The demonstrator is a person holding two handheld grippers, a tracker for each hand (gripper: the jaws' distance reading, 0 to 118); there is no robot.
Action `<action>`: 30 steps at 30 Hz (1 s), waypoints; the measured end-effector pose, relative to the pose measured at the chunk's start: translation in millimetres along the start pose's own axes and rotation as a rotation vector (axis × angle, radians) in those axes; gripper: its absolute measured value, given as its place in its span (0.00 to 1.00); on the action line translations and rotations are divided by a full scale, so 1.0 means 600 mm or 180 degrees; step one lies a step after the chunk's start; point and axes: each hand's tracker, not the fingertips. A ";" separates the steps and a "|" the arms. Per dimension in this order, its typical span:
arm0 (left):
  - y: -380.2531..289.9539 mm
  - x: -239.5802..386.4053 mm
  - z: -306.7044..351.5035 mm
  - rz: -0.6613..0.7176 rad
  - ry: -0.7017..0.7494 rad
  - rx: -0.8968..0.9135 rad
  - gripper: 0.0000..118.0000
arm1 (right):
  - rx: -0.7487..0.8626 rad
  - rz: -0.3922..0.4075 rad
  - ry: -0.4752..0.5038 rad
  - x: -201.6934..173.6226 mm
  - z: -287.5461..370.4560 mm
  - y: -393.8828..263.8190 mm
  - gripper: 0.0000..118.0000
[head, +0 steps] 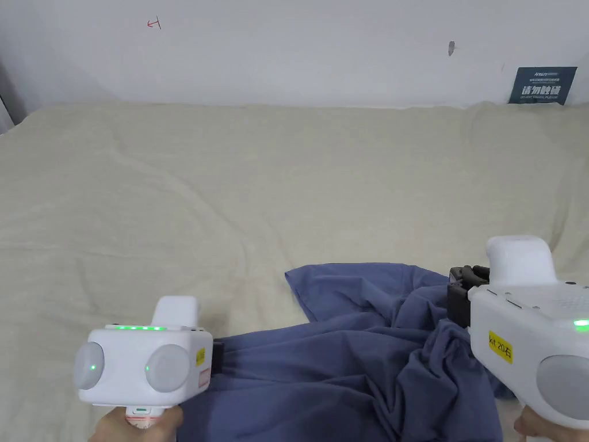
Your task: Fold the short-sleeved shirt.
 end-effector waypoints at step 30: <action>0.041 -0.020 0.073 0.0365 -0.0185 0.0377 0.05 | -0.2314 0.0021 0.0067 0.076 -0.386 0.122 0.77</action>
